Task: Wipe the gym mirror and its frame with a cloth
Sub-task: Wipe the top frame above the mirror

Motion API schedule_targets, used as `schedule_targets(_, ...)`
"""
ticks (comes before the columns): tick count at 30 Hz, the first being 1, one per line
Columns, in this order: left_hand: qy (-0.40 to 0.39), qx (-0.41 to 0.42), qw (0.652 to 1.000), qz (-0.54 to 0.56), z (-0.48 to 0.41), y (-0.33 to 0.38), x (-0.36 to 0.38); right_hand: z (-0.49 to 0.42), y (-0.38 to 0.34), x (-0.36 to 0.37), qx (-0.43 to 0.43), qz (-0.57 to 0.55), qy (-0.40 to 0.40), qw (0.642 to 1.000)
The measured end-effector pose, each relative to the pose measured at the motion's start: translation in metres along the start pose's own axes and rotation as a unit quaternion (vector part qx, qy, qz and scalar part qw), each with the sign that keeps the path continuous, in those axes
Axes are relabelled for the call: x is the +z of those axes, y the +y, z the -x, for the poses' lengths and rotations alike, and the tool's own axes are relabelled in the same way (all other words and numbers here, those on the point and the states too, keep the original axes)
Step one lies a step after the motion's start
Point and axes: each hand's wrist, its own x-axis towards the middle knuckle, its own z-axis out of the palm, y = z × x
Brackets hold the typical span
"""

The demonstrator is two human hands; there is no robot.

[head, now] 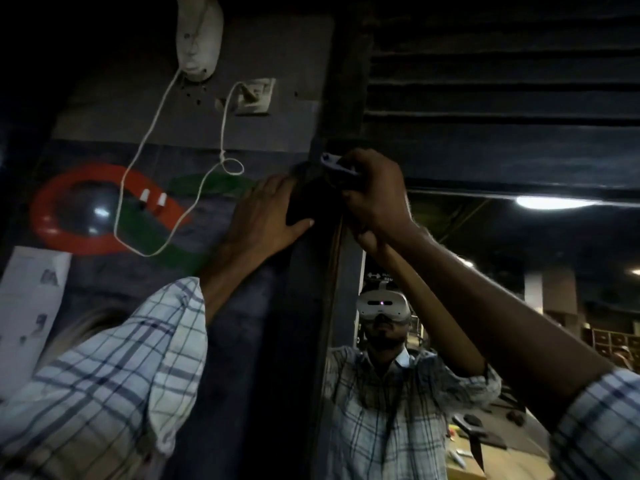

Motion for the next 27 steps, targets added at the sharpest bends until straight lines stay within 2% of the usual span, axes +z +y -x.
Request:
schedule_targets(5,-0.007,0.010,1.000,0.013,0.015,0.034,-0.007,0.042,0.004,-0.051,0.016,-0.005,0.006,1.000)
schedule_targets(12,-0.025,0.009,0.999,0.017,0.046,0.126,-0.040,0.111,0.019,-0.171,0.065,-0.023,-0.004,0.998)
schedule_targets(22,-0.049,-0.011,0.998,0.040,0.118,0.337,-0.107,0.231,0.050,-0.398,0.114,-0.034,-0.025,0.993)
schedule_targets(27,-0.101,-0.020,0.993,0.056,0.161,0.442,-0.131,0.290,0.067,-0.496,0.155,-0.030,-0.039,0.987)
